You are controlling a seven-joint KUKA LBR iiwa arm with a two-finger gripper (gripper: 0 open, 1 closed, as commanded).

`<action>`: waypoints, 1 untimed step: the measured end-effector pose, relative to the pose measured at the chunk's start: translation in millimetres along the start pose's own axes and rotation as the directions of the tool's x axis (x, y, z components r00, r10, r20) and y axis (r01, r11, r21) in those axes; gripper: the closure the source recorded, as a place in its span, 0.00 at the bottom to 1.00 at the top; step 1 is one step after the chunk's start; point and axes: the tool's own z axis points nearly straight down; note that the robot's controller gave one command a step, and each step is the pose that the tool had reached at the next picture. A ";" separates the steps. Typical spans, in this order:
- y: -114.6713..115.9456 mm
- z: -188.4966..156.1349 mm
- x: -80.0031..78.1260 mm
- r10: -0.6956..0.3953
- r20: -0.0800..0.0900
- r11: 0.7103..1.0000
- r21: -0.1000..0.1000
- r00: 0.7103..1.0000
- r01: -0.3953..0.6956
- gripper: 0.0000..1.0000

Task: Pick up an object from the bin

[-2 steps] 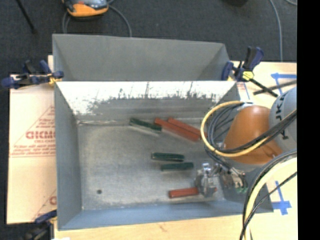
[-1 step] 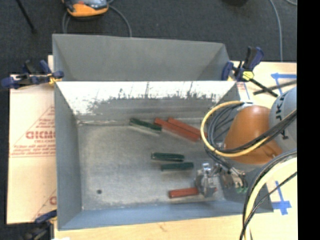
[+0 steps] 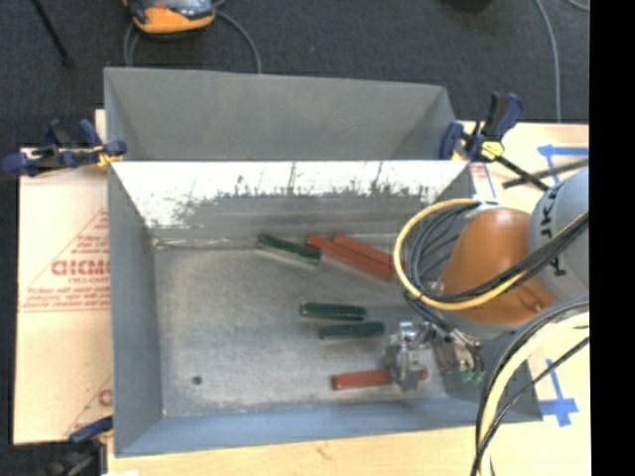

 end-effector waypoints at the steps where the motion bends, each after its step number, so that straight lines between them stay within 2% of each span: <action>1: -1.3 -55.8 -6.4 0.036 -0.006 0.999 -0.003 0.999 -0.036 1.00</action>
Offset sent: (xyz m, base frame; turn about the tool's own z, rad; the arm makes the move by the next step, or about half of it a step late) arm -0.0086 -0.0341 0.1542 -0.0130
